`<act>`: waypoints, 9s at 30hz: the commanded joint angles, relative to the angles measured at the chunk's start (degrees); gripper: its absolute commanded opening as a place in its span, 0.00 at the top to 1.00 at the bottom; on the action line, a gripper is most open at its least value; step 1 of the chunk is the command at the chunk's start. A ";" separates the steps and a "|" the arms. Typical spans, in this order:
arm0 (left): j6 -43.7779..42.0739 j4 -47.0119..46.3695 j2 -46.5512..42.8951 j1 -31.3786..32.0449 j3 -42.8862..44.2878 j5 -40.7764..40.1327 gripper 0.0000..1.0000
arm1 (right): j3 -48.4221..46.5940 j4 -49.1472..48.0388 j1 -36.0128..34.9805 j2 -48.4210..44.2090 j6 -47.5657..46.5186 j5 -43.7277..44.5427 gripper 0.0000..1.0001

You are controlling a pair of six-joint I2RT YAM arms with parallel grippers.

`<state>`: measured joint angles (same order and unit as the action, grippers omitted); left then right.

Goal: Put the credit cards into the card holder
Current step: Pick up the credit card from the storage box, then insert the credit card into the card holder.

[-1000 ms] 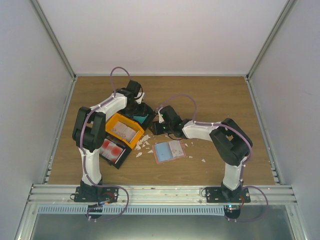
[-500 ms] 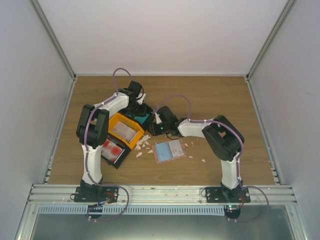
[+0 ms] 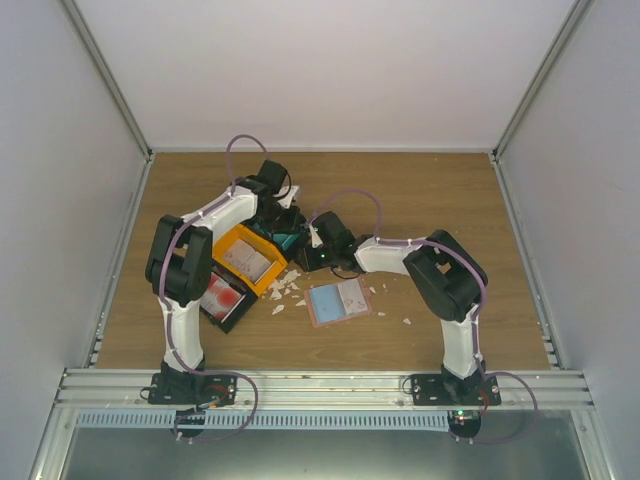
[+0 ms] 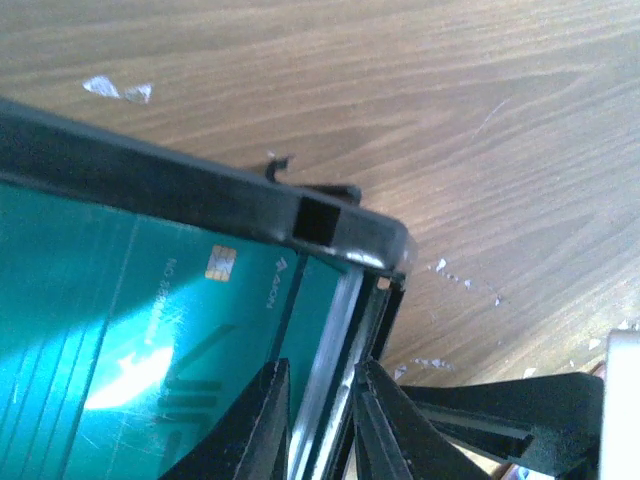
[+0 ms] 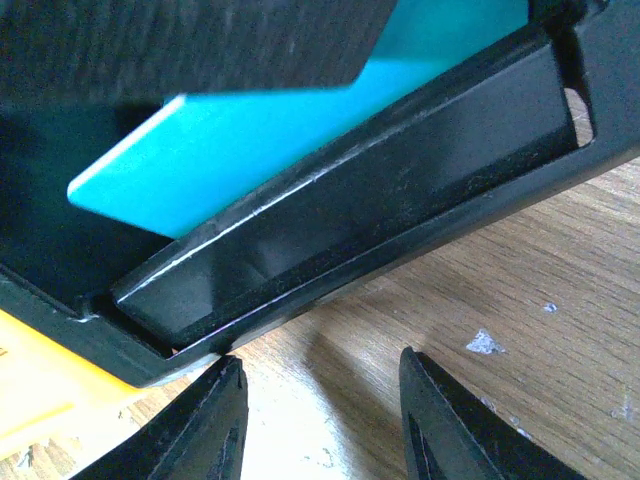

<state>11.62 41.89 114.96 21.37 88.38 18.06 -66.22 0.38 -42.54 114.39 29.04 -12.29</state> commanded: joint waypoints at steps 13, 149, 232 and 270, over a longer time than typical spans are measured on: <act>0.28 0.45 -3.03 2.21 -2.08 0.30 0.71 | 7.37 -5.89 0.31 -10.75 3.99 3.91 0.57; 37.59 -31.38 -42.16 21.51 -48.55 -4.46 0.54 | 36.09 8.90 15.81 -49.33 1.26 -27.70 0.99; 41.02 -31.82 -23.89 25.83 -49.15 -4.99 0.87 | 38.59 -14.92 11.02 -24.13 14.24 -30.10 0.98; 40.46 -31.69 -24.44 26.27 -48.85 -5.72 0.86 | 38.44 -6.66 10.07 -26.31 11.89 -21.76 0.88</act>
<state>52.95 10.59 89.43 47.00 39.94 12.36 -27.88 -6.42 -31.83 87.53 40.86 -35.16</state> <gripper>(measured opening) 0.144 0.141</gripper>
